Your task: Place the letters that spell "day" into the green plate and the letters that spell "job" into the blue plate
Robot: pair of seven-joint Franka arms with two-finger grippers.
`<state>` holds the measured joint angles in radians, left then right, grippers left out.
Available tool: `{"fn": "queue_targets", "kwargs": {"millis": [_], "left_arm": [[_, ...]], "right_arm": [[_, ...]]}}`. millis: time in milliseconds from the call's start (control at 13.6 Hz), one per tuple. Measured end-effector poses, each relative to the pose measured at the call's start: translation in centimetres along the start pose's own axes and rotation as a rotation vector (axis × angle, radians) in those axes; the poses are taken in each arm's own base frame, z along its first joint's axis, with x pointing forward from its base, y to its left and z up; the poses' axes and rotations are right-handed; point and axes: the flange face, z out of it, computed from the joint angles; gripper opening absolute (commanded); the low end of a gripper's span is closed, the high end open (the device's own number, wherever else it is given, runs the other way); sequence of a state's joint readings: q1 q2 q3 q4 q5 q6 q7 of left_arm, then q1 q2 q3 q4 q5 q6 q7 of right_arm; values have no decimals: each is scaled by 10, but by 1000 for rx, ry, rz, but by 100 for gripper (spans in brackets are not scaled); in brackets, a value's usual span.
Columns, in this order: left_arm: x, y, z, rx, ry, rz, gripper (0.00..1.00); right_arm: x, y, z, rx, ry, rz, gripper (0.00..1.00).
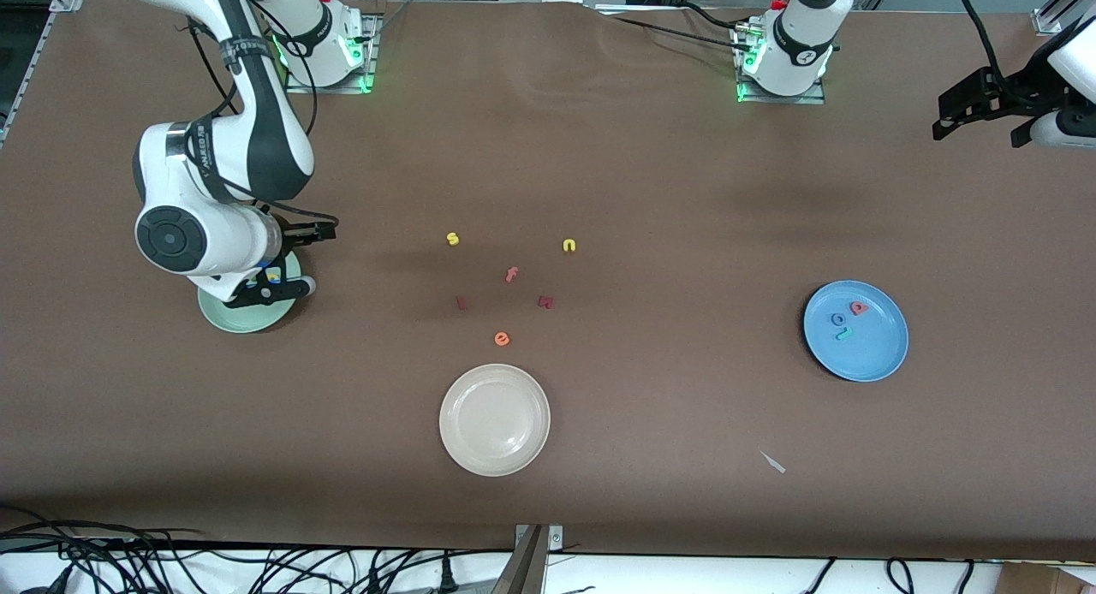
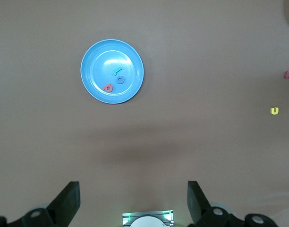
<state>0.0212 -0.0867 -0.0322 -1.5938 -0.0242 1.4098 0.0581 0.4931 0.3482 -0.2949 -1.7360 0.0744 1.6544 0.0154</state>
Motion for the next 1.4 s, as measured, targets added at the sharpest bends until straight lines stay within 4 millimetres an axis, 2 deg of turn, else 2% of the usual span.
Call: {"fn": "queue_targets", "kwargs": {"millis": [147,368,663,737,1105,1252,1400], "left_arm": [[0,0,0,0,-1,0,100],[0,0,0,0,1,1,100],[0,1,0,0,1,2,100],[0,1,0,0,1,3,100],[1,2,-1,0,1,3,100],[1,1,-1,0,1,2,100],[1,0,-1,0,1,1,100]], "right_arm": [[-8,-18,-23,-3,13,17,100],[-34,-37,-59,9,53,18,100],[-79,-29,-115,-42,151,-6,100],[-85,-18,-126,-37,170,9,100],[-111,61,-185,5,216,143,100],[-124,83,-197,15,235,157,100],[-127,97,-198,14,238,128,100]]}}
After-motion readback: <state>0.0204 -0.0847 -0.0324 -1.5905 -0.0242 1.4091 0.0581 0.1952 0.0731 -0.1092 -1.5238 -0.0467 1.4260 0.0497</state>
